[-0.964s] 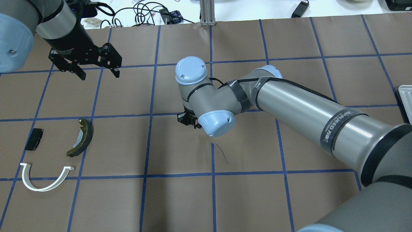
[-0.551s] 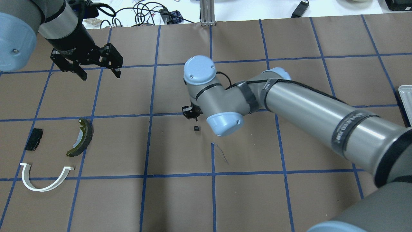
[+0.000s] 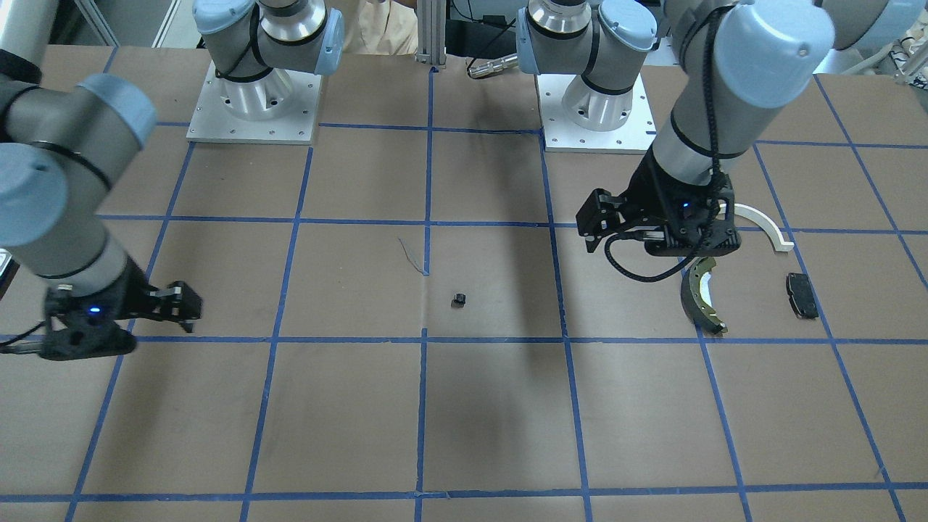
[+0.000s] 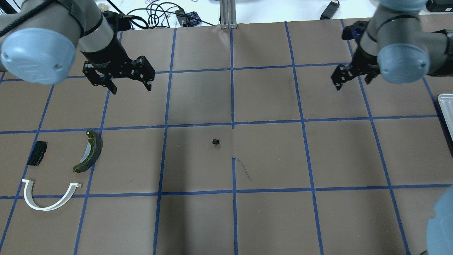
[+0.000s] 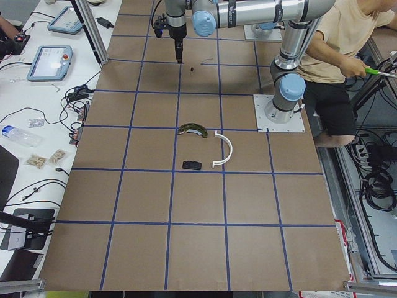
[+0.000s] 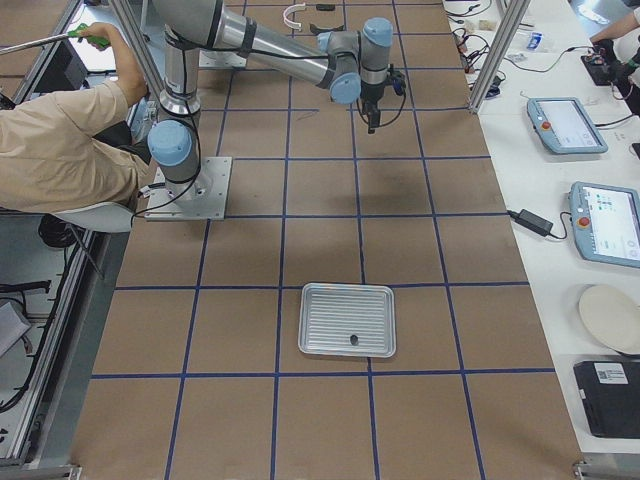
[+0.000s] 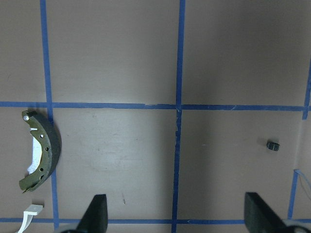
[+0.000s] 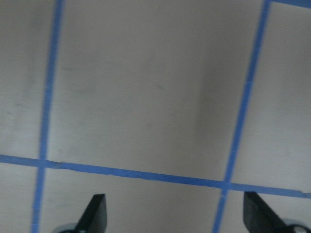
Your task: Place bearing gear from tray to pile
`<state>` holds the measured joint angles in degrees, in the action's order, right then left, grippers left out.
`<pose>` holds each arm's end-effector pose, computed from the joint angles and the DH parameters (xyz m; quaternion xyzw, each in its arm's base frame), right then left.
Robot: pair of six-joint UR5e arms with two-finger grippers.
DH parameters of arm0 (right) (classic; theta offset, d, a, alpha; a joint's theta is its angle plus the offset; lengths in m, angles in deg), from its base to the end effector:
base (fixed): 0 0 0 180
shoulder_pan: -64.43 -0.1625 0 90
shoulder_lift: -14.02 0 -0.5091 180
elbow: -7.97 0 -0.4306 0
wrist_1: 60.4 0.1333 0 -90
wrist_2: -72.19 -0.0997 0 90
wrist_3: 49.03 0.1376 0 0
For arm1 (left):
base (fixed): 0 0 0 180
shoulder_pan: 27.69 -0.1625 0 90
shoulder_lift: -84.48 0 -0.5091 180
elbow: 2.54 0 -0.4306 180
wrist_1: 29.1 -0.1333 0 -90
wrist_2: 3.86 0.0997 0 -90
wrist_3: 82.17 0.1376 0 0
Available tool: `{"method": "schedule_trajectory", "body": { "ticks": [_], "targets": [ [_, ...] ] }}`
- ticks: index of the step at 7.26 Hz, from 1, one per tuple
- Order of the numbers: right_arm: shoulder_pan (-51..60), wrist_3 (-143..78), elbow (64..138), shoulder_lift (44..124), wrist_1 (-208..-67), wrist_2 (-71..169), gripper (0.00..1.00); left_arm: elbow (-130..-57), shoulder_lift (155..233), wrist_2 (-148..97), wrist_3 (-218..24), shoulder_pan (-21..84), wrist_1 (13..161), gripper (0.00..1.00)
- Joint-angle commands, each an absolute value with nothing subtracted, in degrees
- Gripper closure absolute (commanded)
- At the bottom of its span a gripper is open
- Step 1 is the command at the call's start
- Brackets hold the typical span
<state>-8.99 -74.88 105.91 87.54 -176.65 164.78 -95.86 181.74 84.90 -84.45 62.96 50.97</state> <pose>-0.0610 -0.6502 0.3385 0.0804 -0.9964 0.0067 0.0268 -0.1429 -0.5842 0.4498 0.0143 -0.9998 -0.0059 0.0107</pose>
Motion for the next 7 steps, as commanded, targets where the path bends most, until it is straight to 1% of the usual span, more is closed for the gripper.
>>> {"method": "schedule_trajectory", "body": {
  "ticks": [1,3,5,6,7],
  "targets": [
    [5.7,-91.1,105.7,87.7,-176.2,166.2,0.0,-100.9,185.7,84.7,-91.4,69.4,40.2,0.0],
    [15.2,-106.1,105.7,85.2,-177.1,166.3,0.0,-102.3,189.8,84.6,-95.9,75.5,37.1,0.0],
    [19.7,-118.5,105.7,82.0,-183.1,165.5,0.0,-102.6,193.3,84.9,-98.1,77.5,34.7,0.0],
    [22.2,-130.6,105.8,80.2,-184.5,163.4,0.0,-104.0,194.8,84.8,-98.9,78.1,31.9,0.0],
    [23.5,-148.9,105.2,77.6,-187.8,163.3,0.0,-105.6,195.9,84.8,-99.1,78.2,28.7,0.0]
  ]
}}
